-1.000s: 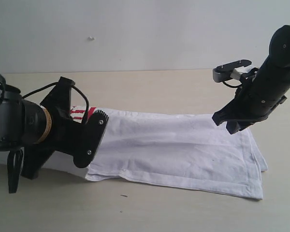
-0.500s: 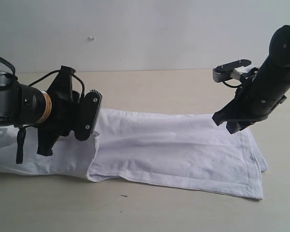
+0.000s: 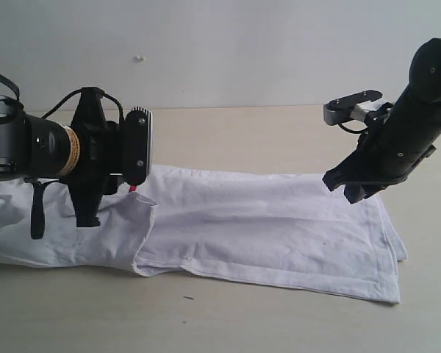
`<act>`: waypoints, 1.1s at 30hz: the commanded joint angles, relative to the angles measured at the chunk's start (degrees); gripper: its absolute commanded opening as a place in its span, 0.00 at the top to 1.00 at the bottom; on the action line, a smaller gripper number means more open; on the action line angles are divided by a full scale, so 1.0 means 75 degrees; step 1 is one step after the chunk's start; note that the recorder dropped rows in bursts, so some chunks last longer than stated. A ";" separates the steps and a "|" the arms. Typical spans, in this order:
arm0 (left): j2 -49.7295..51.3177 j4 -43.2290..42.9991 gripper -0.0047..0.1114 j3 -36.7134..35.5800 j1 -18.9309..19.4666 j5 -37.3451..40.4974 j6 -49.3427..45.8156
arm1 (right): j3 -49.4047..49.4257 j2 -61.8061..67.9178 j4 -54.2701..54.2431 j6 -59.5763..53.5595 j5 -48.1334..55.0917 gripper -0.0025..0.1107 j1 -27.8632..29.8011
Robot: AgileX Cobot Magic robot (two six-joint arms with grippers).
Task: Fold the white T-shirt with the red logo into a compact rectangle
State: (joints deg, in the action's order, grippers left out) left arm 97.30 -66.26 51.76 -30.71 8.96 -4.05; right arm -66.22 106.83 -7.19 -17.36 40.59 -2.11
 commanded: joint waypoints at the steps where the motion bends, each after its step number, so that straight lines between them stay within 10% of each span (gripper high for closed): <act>1: -0.0089 0.1573 0.57 -0.0140 -0.0334 0.0189 0.1009 | 0.0019 -0.0103 -0.0014 -0.0068 -0.0117 0.75 0.0009; 6: -0.0095 0.3659 0.95 -0.0146 -0.0738 0.1663 0.0768 | 0.0019 -0.0103 -0.0014 -0.0068 -0.0099 0.75 0.0009; 14: 0.0084 0.5643 0.96 -0.0146 -0.0736 0.2138 -0.0741 | 0.0019 -0.0103 -0.0046 -0.0068 0.0093 0.75 0.0009; 33: 0.1097 0.5681 0.96 0.0499 0.0442 0.0682 -0.0806 | 0.0019 -0.0103 -0.0046 -0.0052 0.0066 0.75 0.0009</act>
State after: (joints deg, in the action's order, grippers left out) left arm 104.51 -23.95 54.31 -27.58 15.51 -10.04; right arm -66.22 106.83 -7.32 -17.36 41.15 -2.11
